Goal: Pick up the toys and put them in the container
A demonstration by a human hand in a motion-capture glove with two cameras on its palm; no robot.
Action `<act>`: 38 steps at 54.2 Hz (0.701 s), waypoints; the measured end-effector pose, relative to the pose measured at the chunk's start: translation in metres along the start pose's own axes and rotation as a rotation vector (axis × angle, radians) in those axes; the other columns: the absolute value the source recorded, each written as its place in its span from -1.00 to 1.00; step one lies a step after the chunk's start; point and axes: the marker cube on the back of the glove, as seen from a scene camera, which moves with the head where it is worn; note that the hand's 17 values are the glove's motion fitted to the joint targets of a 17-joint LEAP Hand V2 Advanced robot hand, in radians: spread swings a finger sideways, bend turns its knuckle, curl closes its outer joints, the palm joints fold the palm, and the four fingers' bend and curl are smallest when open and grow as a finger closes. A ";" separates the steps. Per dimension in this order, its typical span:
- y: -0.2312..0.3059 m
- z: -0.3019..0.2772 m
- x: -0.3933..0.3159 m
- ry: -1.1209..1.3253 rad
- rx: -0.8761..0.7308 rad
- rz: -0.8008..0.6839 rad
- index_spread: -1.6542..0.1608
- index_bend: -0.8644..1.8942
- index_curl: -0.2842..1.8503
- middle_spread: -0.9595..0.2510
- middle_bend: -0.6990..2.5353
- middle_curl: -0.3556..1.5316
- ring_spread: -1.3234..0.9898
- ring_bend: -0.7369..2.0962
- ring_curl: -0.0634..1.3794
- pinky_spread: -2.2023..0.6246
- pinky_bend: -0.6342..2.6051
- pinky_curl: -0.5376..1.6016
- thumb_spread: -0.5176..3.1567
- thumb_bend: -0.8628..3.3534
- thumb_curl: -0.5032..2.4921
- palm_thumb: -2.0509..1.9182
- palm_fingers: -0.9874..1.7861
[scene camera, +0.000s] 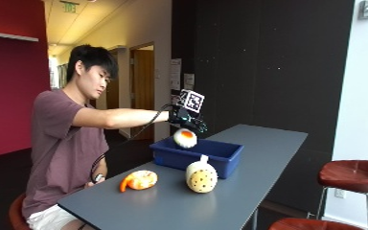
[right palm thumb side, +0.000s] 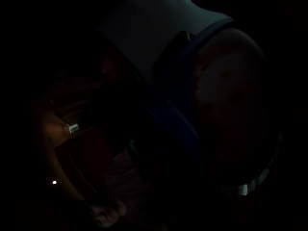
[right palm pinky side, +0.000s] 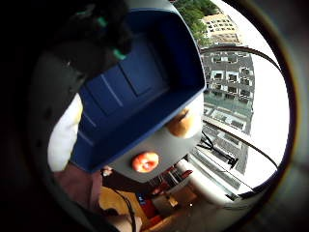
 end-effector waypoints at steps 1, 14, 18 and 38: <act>-0.001 -0.002 -0.002 0.017 -0.011 0.004 0.52 -0.29 0.09 0.24 -0.29 0.07 -0.02 0.37 -0.13 0.40 0.18 0.10 -0.17 -0.69 -0.16 0.02 -0.57; 0.013 -0.046 0.005 0.067 0.056 0.163 0.52 -0.36 -0.26 0.45 -0.48 -0.11 0.13 -0.05 -0.47 0.56 0.05 -0.06 -0.17 -0.67 -0.36 -0.08 -0.57; 0.035 -0.056 0.029 0.088 0.074 0.209 0.52 -0.35 -0.32 0.46 -0.48 -0.14 0.15 -0.09 -0.50 0.57 0.01 -0.09 -0.17 -0.66 -0.40 -0.08 -0.54; 0.110 -0.024 0.160 0.064 0.046 0.410 0.52 -0.31 -0.49 0.47 -0.47 -0.25 0.15 -0.13 -0.52 0.59 -0.08 -0.15 -0.14 -0.65 -0.52 -0.06 -0.43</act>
